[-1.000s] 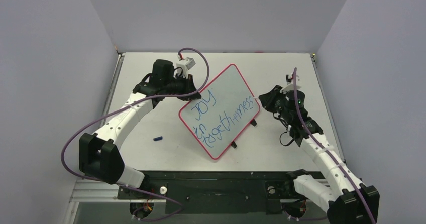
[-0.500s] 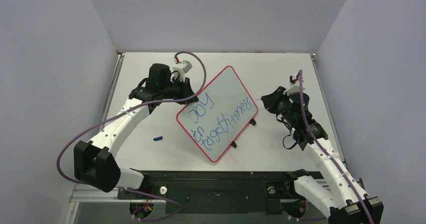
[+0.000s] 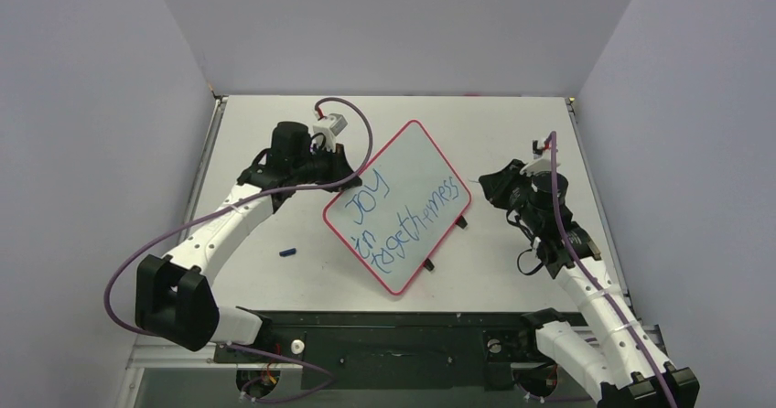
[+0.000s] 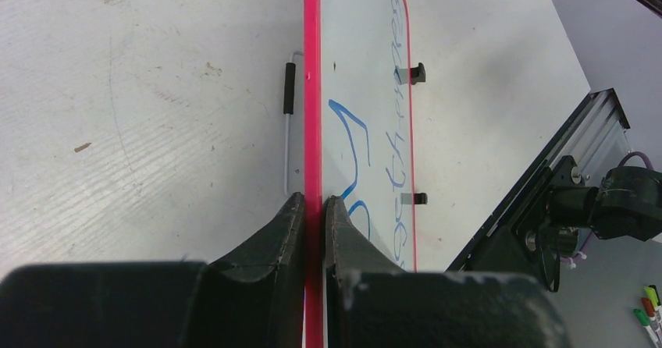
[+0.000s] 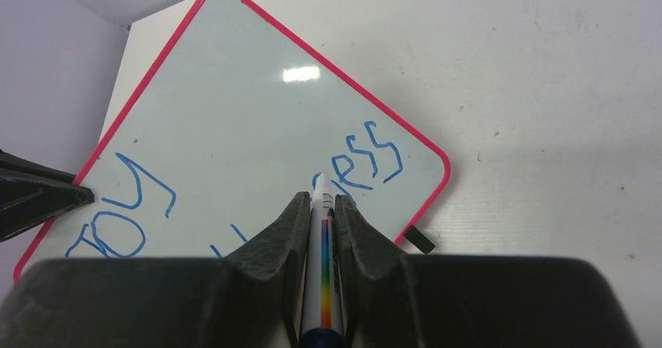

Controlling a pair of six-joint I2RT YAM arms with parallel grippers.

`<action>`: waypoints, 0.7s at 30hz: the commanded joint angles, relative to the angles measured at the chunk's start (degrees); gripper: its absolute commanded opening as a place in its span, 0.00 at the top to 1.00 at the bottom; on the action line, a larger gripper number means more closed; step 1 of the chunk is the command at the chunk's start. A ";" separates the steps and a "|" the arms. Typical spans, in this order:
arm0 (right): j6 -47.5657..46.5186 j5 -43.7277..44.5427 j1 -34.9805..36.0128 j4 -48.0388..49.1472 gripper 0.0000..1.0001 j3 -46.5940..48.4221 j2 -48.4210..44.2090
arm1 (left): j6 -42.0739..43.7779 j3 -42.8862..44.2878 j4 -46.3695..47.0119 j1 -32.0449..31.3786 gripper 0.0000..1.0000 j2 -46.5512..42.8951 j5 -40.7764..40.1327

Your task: Write a sentence on the whiteboard

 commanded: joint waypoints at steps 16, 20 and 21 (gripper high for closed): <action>-0.38 -1.46 -2.08 1.43 1.00 -1.68 -1.74 | 0.67 -4.93 -1.67 -5.82 0.95 2.19 -1.48; -0.12 -1.72 -2.19 1.74 1.00 -1.79 -1.66 | 0.68 -5.38 -1.69 -5.74 0.93 1.99 -2.86; -0.10 -1.76 -2.22 1.74 1.00 -1.79 -1.64 | 0.68 -5.44 -1.57 -5.73 0.93 1.95 -3.00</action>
